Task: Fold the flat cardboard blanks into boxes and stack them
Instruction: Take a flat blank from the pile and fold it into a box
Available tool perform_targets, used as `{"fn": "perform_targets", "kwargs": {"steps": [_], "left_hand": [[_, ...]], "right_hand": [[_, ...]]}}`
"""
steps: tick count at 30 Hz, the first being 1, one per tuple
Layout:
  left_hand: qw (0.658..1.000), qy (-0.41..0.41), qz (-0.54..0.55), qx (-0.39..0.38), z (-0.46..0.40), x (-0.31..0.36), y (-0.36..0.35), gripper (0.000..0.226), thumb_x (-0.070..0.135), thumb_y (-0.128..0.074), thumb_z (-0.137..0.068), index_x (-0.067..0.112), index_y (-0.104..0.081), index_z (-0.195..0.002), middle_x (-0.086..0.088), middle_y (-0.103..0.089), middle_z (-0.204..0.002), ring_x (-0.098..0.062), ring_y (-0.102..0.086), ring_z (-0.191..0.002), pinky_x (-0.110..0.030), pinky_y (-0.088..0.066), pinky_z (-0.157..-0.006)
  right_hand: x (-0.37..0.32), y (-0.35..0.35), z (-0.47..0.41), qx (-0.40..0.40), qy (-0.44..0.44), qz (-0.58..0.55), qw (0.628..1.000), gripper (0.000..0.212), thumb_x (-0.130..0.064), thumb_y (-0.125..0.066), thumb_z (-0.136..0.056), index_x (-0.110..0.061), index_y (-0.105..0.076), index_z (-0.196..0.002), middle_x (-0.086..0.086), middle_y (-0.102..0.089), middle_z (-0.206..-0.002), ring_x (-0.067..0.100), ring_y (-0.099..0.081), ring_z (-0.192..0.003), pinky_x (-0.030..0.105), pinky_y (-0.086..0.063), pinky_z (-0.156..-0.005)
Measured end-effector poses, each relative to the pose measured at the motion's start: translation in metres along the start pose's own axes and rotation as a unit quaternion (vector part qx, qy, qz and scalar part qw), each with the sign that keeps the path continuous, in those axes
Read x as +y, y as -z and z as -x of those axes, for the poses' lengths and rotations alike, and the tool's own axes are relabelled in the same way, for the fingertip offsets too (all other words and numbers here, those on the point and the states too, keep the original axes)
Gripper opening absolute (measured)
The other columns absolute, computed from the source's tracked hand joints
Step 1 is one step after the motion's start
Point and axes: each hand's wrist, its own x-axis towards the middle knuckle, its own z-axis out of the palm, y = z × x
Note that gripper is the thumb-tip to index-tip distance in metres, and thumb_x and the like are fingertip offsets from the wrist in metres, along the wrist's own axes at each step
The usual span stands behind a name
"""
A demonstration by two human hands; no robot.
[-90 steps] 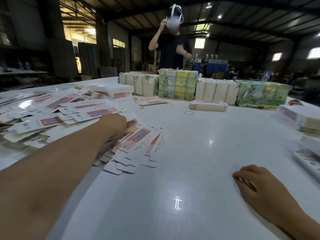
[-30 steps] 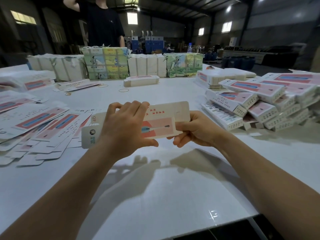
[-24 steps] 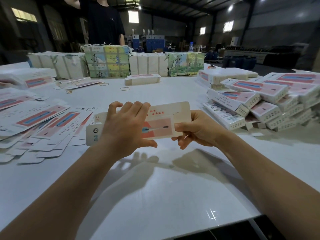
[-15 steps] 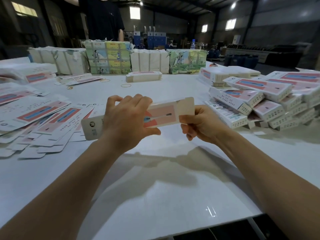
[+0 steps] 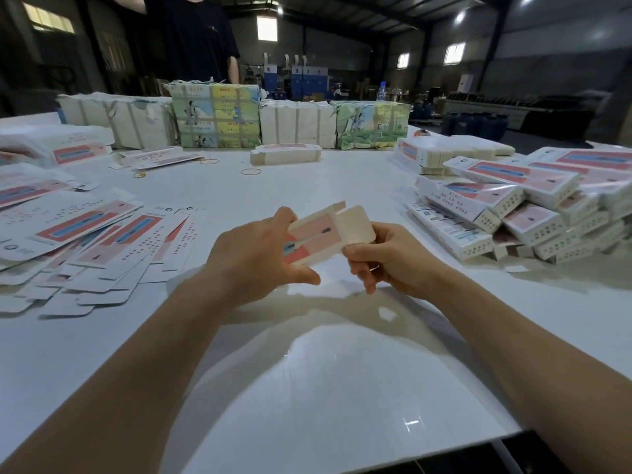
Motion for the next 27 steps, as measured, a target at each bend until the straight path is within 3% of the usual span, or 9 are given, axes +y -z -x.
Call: {"fn": "perform_targets", "kwargs": {"steps": [6,9,11,14,16,19,22,25,27], "left_hand": [[0.994,-0.002,0.073,-0.082,0.001,-0.017,-0.002,0.073,0.051,-0.071,-0.075,0.035,-0.035,-0.136,0.007,-0.051,-0.114,-0.008,-0.053,-0.080,-0.020,-0.047,-0.067],[0.991,0.016,0.120,-0.055,0.001,-0.016,-0.001,0.075,0.049,-0.076,-0.071,0.036,-0.039,-0.135,0.013,-0.051,-0.107,-0.009,-0.055,-0.079,-0.020,-0.047,-0.066],[0.993,0.019,0.117,-0.001,0.001,-0.015,0.000,0.073,0.049,-0.078,-0.068,0.034,-0.043,-0.130,0.010,-0.055,-0.107,-0.011,-0.058,-0.080,-0.028,-0.053,-0.069],[0.994,0.021,0.093,0.050,0.002,-0.015,0.002,0.069,0.052,-0.076,-0.069,0.032,-0.045,-0.127,0.006,-0.059,-0.111,-0.013,-0.058,-0.081,-0.034,-0.057,-0.070],[0.993,0.023,0.100,0.061,0.002,-0.015,0.002,0.069,0.054,-0.075,-0.069,0.032,-0.045,-0.127,0.006,-0.060,-0.112,-0.014,-0.058,-0.082,-0.035,-0.057,-0.069],[0.993,0.024,0.097,0.058,0.001,-0.012,0.001,0.074,0.062,-0.070,-0.066,0.030,-0.046,-0.129,0.003,-0.060,-0.114,-0.019,-0.060,-0.087,-0.040,-0.057,-0.071],[0.994,0.022,0.092,0.057,0.001,-0.008,0.002,0.085,0.071,-0.054,-0.058,0.029,-0.045,-0.131,0.002,-0.059,-0.113,-0.019,-0.058,-0.089,-0.039,-0.056,-0.071],[0.996,0.014,0.064,0.056,0.001,-0.006,0.002,0.088,0.072,-0.051,-0.059,0.028,-0.043,-0.134,0.002,-0.057,-0.112,-0.017,-0.054,-0.088,-0.036,-0.053,-0.070],[0.998,0.004,0.046,0.047,0.001,-0.004,0.001,0.086,0.070,-0.055,-0.063,0.027,-0.041,-0.136,0.002,-0.056,-0.114,-0.013,-0.050,-0.087,-0.031,-0.050,-0.069]], "right_hand": [[0.002,-0.002,0.001,0.014,0.000,0.015,1.000,0.006,-0.014,-0.069,-0.077,-0.012,-0.065,-0.073,0.010,-0.062,-0.062,0.017,-0.054,-0.042,0.026,-0.048,-0.044],[0.001,-0.005,0.001,0.034,0.007,0.020,0.999,0.010,-0.015,-0.069,-0.082,-0.007,-0.063,-0.083,0.010,-0.063,-0.063,0.017,-0.054,-0.042,0.026,-0.048,-0.045],[0.000,-0.007,0.000,0.103,0.028,0.023,0.994,0.018,-0.017,-0.070,-0.084,-0.006,-0.058,-0.091,0.009,-0.062,-0.064,0.017,-0.054,-0.044,0.028,-0.049,-0.045],[-0.001,-0.012,0.002,0.252,0.107,0.069,0.959,0.022,-0.016,-0.072,-0.082,-0.013,-0.049,-0.082,0.002,-0.057,-0.062,0.017,-0.057,-0.046,0.030,-0.052,-0.045],[0.000,-0.018,0.005,0.297,0.164,0.124,0.933,0.015,-0.012,-0.069,-0.084,-0.017,-0.056,-0.078,-0.002,-0.058,-0.062,0.014,-0.057,-0.047,0.028,-0.052,-0.047],[0.000,-0.029,0.008,0.303,0.223,0.194,0.906,0.013,-0.003,-0.063,-0.087,-0.013,-0.070,-0.088,-0.002,-0.062,-0.075,0.013,-0.057,-0.053,0.030,-0.052,-0.049],[-0.002,-0.034,0.009,0.303,0.218,0.220,0.901,0.021,-0.002,-0.060,-0.089,-0.006,-0.071,-0.106,-0.004,-0.059,-0.084,0.017,-0.058,-0.063,0.032,-0.051,-0.059],[-0.002,-0.039,0.010,0.279,0.209,0.253,0.902,0.028,-0.006,-0.058,-0.091,-0.009,-0.066,-0.117,-0.002,-0.052,-0.087,0.012,-0.052,-0.068,0.018,-0.040,-0.064],[-0.002,-0.041,0.012,0.260,0.217,0.309,0.889,0.026,-0.007,-0.057,-0.091,-0.010,-0.068,-0.115,0.000,-0.046,-0.087,0.012,-0.047,-0.069,0.014,-0.036,-0.063]]}}
